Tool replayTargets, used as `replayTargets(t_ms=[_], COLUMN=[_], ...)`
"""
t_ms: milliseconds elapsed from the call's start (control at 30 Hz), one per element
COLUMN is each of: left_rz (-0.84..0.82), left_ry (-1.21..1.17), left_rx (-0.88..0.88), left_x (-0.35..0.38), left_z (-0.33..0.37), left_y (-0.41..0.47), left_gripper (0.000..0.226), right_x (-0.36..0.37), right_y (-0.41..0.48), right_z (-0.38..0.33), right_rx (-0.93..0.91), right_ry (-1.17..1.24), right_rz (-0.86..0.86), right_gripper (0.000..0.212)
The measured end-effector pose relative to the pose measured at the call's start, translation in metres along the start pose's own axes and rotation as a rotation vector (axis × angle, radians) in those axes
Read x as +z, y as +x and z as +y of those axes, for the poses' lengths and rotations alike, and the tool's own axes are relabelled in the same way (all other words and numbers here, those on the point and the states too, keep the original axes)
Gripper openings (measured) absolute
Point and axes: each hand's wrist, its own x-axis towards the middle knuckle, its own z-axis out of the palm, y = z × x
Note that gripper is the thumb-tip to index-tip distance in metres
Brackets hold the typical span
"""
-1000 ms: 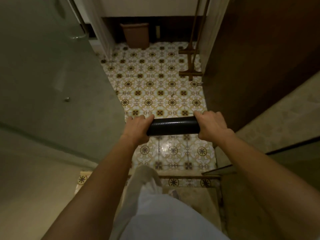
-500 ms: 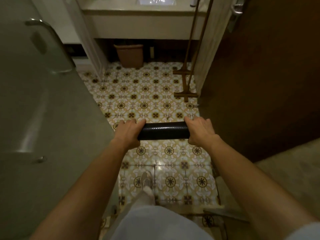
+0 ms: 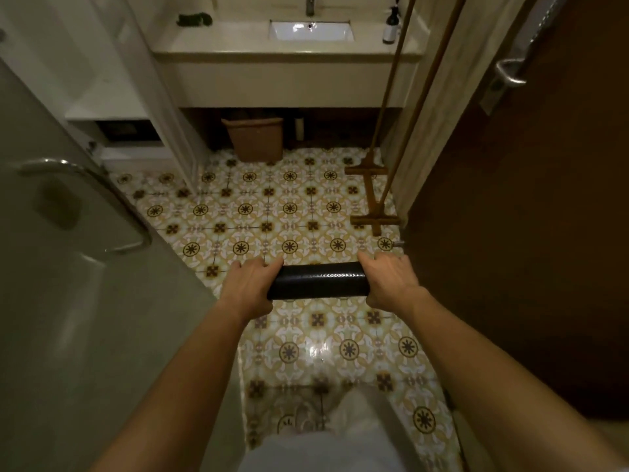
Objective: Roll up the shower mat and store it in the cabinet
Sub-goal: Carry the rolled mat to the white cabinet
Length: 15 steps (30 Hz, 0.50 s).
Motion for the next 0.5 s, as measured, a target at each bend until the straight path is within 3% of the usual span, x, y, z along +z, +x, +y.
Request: replayTargets(t_ms=[500], left_rz=[0.005], left_ry=[-0.063], left_rx=[-0.155], left_x=[-0.016], left_z=[-0.074], left_y=[0.154], left_gripper=[0.064], right_x=[-0.052], right_y=[0.213], right_z=[0.019], right_rx=[-0.149], right_ry=[-0.097], right_rz=[-0.09], right_gripper=[0.068])
